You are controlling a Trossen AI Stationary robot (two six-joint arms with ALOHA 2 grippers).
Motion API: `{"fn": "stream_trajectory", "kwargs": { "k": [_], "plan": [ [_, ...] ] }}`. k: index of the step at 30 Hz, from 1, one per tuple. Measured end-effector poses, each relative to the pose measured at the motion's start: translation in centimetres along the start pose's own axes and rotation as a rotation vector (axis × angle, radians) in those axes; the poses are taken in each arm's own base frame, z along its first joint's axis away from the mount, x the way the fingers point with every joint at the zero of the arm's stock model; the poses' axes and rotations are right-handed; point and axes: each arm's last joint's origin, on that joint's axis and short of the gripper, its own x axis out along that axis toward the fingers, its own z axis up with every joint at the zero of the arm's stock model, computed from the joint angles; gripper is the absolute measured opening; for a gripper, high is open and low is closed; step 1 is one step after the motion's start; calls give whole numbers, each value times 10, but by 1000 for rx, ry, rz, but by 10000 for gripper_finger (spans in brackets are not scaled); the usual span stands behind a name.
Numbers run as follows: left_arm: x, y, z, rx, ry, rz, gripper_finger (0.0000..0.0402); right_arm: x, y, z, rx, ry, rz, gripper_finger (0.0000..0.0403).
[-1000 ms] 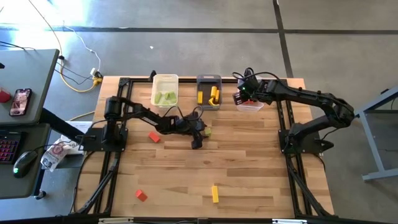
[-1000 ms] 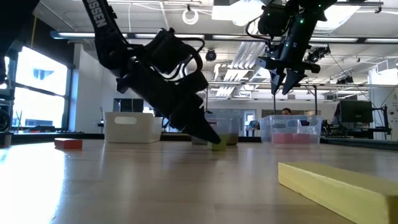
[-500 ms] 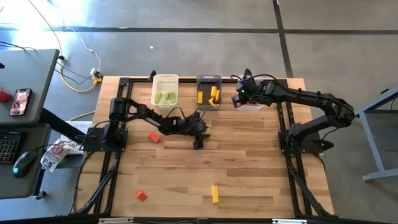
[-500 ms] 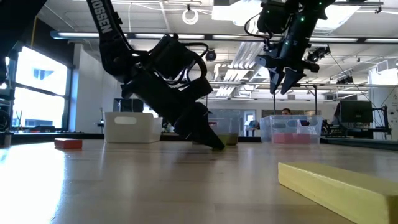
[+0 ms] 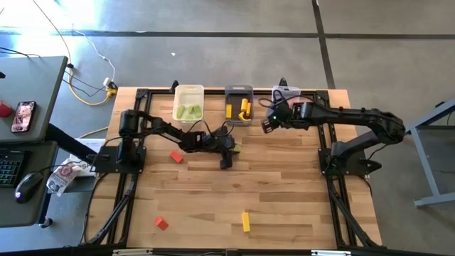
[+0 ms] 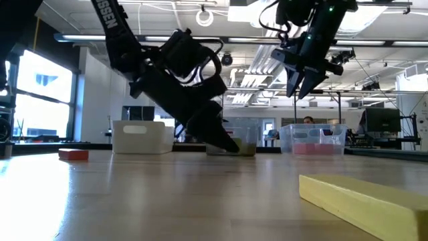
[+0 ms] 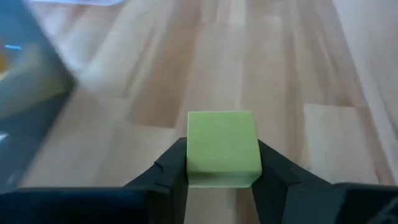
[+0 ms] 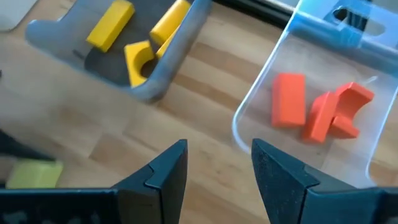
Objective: Sort & place blocks by color
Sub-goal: Put the block into the white bin
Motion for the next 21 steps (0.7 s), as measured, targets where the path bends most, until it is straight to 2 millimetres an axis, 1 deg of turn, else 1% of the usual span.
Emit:
{"fn": "stream_trajectory", "kwargs": {
  "k": [10, 14, 21],
  "plan": [
    [-40, 25, 23, 59, 78, 133, 105, -13, 19, -22, -29, 4, 39, 165],
    [-60, 37, 32, 58, 92, 182, 105, -19, 27, -31, -35, -7, 57, 165],
    [-100, 61, 41, 76, 169, 323, 105, -30, 39, -47, -53, -11, 100, 165]
  ]
}}
